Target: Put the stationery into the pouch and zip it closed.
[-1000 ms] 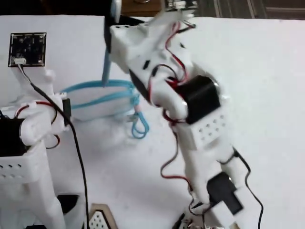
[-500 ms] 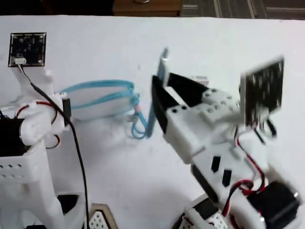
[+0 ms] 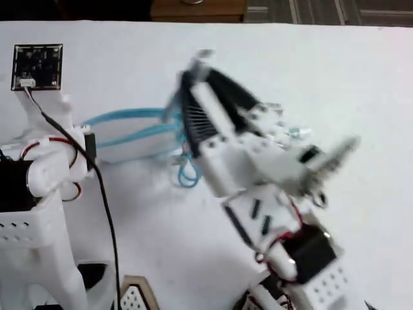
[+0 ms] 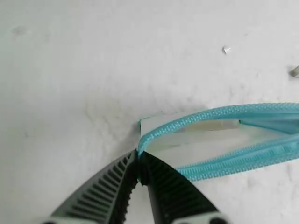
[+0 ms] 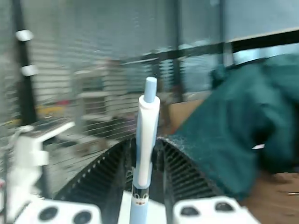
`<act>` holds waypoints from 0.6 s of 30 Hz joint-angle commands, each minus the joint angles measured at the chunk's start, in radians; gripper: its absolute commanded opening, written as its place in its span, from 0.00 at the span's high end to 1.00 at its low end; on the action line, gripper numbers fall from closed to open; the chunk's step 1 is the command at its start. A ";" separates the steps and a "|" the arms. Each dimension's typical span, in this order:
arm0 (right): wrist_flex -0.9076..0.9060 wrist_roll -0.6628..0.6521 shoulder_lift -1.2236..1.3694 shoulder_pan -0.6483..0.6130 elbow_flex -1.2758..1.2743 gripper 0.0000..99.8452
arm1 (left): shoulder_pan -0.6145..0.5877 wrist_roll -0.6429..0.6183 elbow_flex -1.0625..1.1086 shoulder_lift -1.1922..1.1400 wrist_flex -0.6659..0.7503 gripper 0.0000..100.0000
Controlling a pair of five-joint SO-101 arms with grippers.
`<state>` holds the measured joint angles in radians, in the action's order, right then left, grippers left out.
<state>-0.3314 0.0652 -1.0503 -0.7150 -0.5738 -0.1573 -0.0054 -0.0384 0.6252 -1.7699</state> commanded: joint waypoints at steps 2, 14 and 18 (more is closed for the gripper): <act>0.021 -0.014 0.136 -0.090 0.054 0.98 | 0.002 0.002 -0.003 0.005 0.015 0.98; 0.185 -0.023 0.245 -0.033 -0.054 0.98 | 0.002 0.000 -0.003 0.005 0.015 0.98; 0.176 -0.021 0.248 -0.030 0.104 0.98 | 0.005 0.000 -0.003 0.005 0.015 0.98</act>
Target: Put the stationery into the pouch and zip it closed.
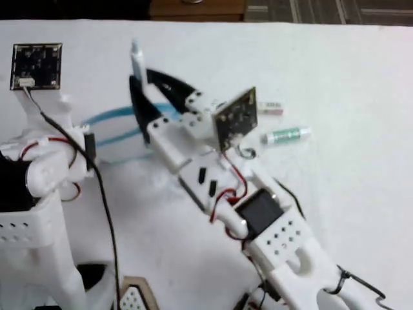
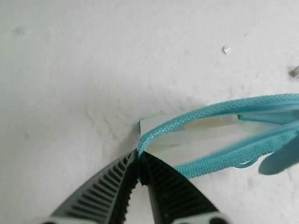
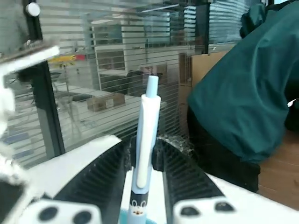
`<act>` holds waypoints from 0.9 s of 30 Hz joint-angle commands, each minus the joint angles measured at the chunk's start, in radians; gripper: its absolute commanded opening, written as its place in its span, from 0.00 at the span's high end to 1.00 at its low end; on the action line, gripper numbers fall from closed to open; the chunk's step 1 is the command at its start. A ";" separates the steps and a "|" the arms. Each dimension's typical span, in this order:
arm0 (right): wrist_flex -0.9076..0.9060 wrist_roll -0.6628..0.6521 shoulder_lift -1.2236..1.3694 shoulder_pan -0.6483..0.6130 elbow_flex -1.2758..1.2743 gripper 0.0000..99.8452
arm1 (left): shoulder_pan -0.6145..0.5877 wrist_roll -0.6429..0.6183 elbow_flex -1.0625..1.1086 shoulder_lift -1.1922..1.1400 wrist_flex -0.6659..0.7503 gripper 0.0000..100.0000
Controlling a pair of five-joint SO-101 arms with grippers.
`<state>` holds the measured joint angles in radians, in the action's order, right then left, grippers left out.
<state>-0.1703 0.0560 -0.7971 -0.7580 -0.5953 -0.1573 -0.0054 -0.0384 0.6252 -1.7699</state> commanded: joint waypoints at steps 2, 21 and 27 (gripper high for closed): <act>0.015 -0.012 0.021 0.013 0.193 0.98 | 0.005 0.000 -0.003 0.005 0.015 0.98; 0.001 -0.020 0.145 0.010 -0.014 0.98 | 0.001 0.000 -0.005 0.005 0.015 0.98; -0.194 -0.126 0.147 -0.010 0.009 0.89 | 0.002 0.000 -0.005 0.005 0.015 0.98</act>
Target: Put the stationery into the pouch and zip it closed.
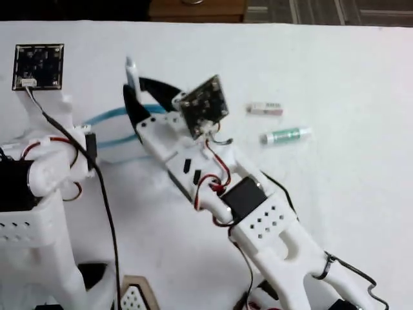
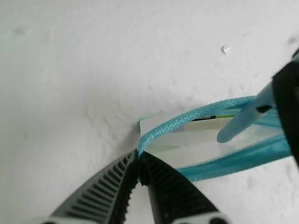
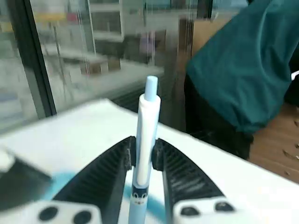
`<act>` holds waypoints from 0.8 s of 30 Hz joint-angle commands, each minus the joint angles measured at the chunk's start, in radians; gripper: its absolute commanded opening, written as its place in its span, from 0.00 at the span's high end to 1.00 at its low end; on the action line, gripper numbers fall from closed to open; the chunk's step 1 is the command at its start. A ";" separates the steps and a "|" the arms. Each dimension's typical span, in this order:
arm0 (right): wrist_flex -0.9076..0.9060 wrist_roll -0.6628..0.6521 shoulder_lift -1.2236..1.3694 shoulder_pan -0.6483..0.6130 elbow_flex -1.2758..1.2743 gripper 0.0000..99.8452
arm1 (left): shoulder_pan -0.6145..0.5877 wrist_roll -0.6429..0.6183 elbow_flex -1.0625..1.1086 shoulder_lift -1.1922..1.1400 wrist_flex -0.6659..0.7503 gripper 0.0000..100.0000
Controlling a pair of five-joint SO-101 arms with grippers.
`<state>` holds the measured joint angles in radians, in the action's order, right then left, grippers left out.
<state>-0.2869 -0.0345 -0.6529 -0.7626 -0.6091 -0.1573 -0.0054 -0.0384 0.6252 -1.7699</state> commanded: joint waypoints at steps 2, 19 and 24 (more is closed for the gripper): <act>-0.166 -0.035 0.002 -0.024 0.072 0.76 | 0.002 0.000 -0.005 0.005 0.018 0.98; -0.714 -0.035 0.392 0.492 0.694 0.75 | 0.002 0.000 -0.003 0.005 0.021 0.98; -0.969 -0.012 0.659 0.615 0.867 0.80 | 0.002 0.000 -0.003 0.005 0.020 0.98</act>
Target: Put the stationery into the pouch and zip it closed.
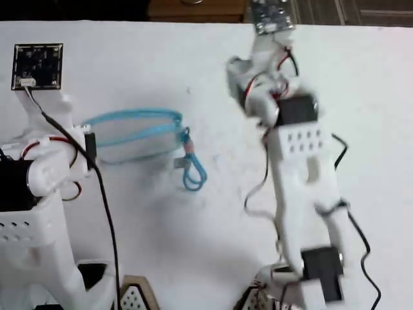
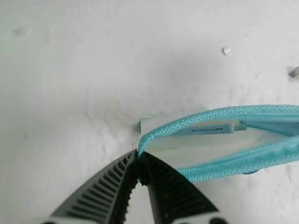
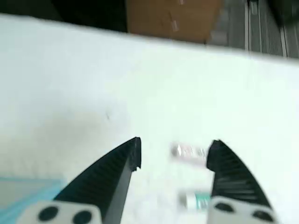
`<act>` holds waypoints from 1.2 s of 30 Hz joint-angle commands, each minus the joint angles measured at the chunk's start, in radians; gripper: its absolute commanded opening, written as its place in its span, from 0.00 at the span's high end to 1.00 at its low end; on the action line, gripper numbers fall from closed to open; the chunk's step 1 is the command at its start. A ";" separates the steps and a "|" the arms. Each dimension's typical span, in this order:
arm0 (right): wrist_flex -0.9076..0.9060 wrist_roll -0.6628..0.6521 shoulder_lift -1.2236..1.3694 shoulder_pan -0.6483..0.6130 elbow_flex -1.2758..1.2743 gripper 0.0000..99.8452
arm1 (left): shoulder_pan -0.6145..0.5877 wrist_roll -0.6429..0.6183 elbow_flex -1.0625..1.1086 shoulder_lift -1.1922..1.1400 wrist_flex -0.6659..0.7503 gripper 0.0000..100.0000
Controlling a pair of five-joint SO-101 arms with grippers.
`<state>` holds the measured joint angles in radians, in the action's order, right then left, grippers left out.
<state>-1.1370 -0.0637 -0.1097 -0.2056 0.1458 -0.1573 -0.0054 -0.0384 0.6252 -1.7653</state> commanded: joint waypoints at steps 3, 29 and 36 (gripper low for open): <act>-0.174 0.176 0.246 0.124 0.192 0.80 | 0.005 0.000 -0.003 0.005 0.015 0.98; -0.203 0.764 1.058 0.308 0.692 0.72 | 0.002 0.002 -0.002 0.005 0.015 0.98; -0.343 0.618 1.127 0.297 0.806 0.99 | 0.002 0.002 -0.002 0.005 0.017 0.98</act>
<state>-1.4546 0.6068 1.0073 0.1028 0.8945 -0.1573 -0.0054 -0.0384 0.6252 -1.7653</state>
